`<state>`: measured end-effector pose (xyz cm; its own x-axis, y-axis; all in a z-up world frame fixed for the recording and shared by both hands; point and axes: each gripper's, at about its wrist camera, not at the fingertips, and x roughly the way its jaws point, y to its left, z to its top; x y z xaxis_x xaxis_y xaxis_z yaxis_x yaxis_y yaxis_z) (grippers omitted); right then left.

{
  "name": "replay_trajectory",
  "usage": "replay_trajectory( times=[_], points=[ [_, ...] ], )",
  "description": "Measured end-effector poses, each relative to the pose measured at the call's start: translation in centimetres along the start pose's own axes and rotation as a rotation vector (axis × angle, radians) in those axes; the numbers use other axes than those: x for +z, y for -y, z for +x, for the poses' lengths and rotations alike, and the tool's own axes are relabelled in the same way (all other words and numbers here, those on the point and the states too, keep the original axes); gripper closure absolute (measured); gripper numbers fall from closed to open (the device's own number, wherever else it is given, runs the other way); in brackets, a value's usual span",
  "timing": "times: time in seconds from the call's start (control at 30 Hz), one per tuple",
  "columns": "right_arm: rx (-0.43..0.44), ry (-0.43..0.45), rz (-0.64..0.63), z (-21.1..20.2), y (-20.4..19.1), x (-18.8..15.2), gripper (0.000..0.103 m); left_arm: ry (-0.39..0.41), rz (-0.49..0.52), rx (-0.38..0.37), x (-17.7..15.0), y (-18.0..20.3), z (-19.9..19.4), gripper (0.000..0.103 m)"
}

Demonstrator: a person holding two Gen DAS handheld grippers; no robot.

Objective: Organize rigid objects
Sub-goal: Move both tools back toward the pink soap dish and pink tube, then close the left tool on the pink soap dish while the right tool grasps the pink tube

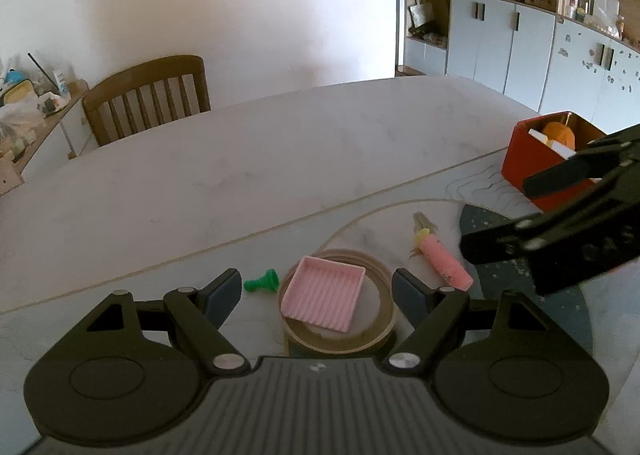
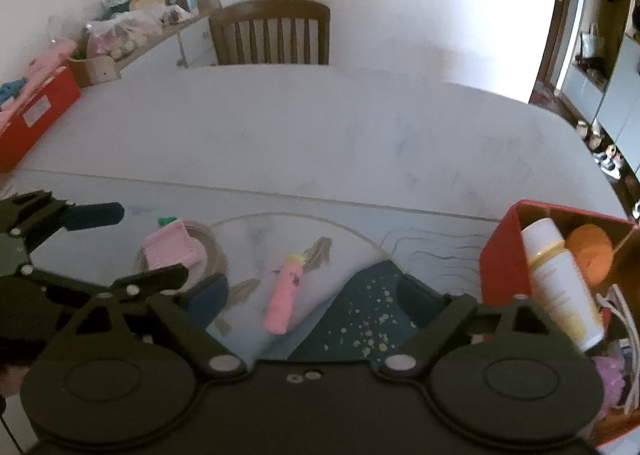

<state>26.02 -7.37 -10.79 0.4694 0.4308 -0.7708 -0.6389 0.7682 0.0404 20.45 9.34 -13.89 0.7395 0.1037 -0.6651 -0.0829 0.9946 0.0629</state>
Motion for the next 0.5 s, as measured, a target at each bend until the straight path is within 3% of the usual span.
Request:
replay_trajectory(
  times=[0.2,0.27,0.5],
  points=[
    [0.015,-0.040,-0.022,1.6,-0.7,0.0,0.034,0.008,0.038,-0.007,-0.1,0.4,0.7,0.031],
    [0.019,-0.048,-0.031,1.9,-1.0,0.0,0.045,0.007,0.051,-0.009,-0.2,0.5,1.0,0.036],
    [0.029,-0.071,-0.048,2.8,-1.3,0.1,0.061,0.003,0.066,-0.009,-0.4,0.6,1.4,0.048]
  ],
)
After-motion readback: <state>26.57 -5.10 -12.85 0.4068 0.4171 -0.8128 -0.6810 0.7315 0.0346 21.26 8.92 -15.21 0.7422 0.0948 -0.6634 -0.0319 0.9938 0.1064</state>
